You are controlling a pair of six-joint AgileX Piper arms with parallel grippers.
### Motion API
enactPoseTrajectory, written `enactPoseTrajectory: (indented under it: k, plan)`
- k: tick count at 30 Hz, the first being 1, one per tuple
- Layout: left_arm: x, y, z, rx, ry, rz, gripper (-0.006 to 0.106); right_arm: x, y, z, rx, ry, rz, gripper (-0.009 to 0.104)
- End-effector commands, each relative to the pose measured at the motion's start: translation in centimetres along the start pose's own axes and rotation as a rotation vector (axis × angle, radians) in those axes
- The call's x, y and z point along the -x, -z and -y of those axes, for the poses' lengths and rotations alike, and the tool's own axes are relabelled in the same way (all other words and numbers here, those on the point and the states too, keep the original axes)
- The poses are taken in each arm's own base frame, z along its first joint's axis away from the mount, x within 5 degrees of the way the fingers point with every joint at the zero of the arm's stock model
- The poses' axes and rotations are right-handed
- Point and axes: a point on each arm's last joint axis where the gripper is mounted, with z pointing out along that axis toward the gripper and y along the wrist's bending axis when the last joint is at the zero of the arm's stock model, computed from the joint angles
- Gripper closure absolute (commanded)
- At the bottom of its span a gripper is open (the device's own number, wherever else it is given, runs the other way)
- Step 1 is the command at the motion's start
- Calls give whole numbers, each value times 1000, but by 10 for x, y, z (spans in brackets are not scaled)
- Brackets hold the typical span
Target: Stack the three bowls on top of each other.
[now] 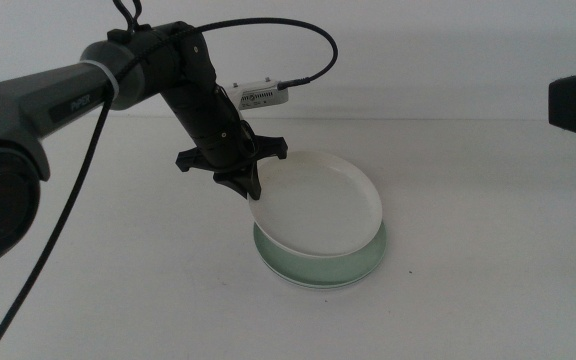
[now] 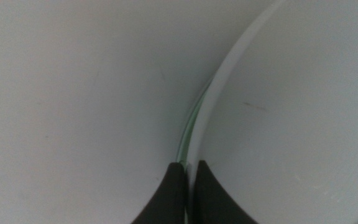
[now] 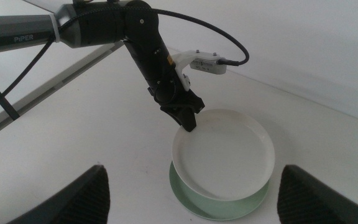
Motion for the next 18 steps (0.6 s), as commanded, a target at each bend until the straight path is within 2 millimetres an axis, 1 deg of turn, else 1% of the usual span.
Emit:
enactPoseTrajectory:
  k: [1, 8, 18]
  plan:
    - [1, 4, 6, -18, 5, 18, 102, 0, 1, 0, -1, 3, 11, 2]
    - [-2, 1, 12, 3, -23, -4, 102, 0, 1, 0, -1, 3, 11, 2]
    - [-5, 0, 12, 15, -36, -28, 102, 0, 1, 0, -1, 3, 11, 2]
